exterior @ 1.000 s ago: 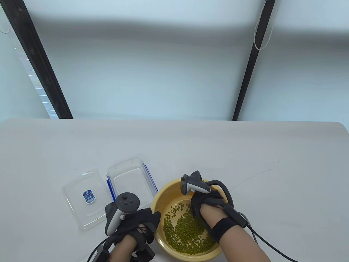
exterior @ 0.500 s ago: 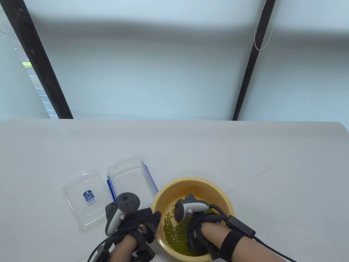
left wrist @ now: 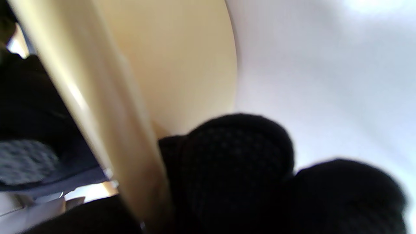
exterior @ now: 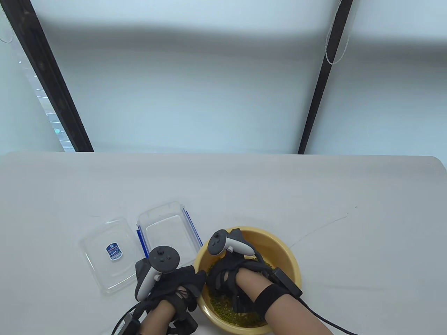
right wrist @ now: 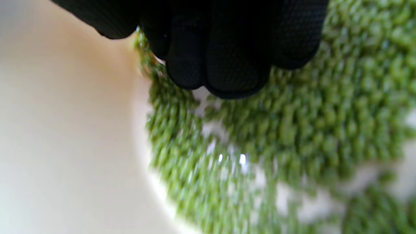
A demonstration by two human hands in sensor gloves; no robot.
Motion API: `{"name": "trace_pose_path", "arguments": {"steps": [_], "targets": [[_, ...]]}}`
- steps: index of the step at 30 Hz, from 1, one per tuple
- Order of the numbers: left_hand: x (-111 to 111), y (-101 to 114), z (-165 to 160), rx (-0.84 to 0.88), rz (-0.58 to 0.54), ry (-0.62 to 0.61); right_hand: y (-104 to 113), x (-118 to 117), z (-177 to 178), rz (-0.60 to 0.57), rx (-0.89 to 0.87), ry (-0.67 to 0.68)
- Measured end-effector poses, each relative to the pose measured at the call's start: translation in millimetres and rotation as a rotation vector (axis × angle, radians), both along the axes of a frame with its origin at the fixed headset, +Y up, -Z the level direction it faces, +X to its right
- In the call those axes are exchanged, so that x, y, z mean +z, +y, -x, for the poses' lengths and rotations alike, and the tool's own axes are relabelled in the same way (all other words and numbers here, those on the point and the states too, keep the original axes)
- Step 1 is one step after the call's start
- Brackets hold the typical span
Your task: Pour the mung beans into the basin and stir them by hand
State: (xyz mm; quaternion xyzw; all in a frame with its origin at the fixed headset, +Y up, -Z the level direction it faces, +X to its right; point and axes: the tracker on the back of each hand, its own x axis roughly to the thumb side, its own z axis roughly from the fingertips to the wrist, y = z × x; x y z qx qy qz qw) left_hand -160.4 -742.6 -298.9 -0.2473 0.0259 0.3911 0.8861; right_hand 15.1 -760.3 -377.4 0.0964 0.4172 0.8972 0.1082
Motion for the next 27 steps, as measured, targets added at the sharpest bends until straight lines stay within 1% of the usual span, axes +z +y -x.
{"name": "trace_pose_path", "arguments": {"steps": [2, 5, 7, 9, 11, 14, 16, 18, 20, 21, 24, 26, 27], "targets": [[0.0, 0.1, 0.0, 0.000, 0.001, -0.001, 3.5, -11.1, -10.0, -0.099, 0.050, -0.040], [0.4, 0.6, -0.3, -0.005, 0.000, 0.001, 8.3, -19.2, -26.0, -0.183, 0.145, -0.067], [0.6, 0.9, -0.5, -0.013, -0.003, 0.002, 11.9, -21.1, -38.3, -0.235, 0.238, -0.061], [0.7, 0.9, -0.6, -0.012, -0.003, 0.004, 14.3, -20.1, -48.3, -0.257, 0.339, -0.032], [1.0, 0.8, -1.0, -0.009, -0.001, 0.003, 15.8, -17.0, -56.3, -0.254, 0.429, -0.003], [1.8, 0.7, -2.8, -0.007, 0.000, 0.005, 16.2, -7.7, -61.8, -0.188, 0.513, 0.048], [1.9, 0.8, -2.8, -0.007, -0.001, 0.007, 16.3, -2.7, -62.9, -0.184, 0.544, 0.085], [2.0, 0.7, -2.8, 0.000, 0.001, 0.011, 14.6, 7.1, -63.5, -0.139, 0.610, 0.140], [2.0, 0.9, -3.0, -0.004, -0.001, 0.012, 11.3, 16.1, -64.6, -0.069, 0.640, 0.178], [2.0, 0.9, -3.0, -0.005, -0.002, 0.013, 8.7, 22.8, -64.0, -0.022, 0.640, 0.198], [1.9, 1.0, -3.3, -0.003, -0.001, 0.010, 5.3, 39.0, -57.9, 0.050, 0.607, 0.269], [1.8, 1.0, -3.3, -0.005, -0.003, 0.010, 3.3, 49.0, -51.6, 0.110, 0.538, 0.302], [1.8, 1.0, -3.3, -0.005, -0.002, 0.008, 1.0, 54.5, -47.2, 0.160, 0.469, 0.311]]}}
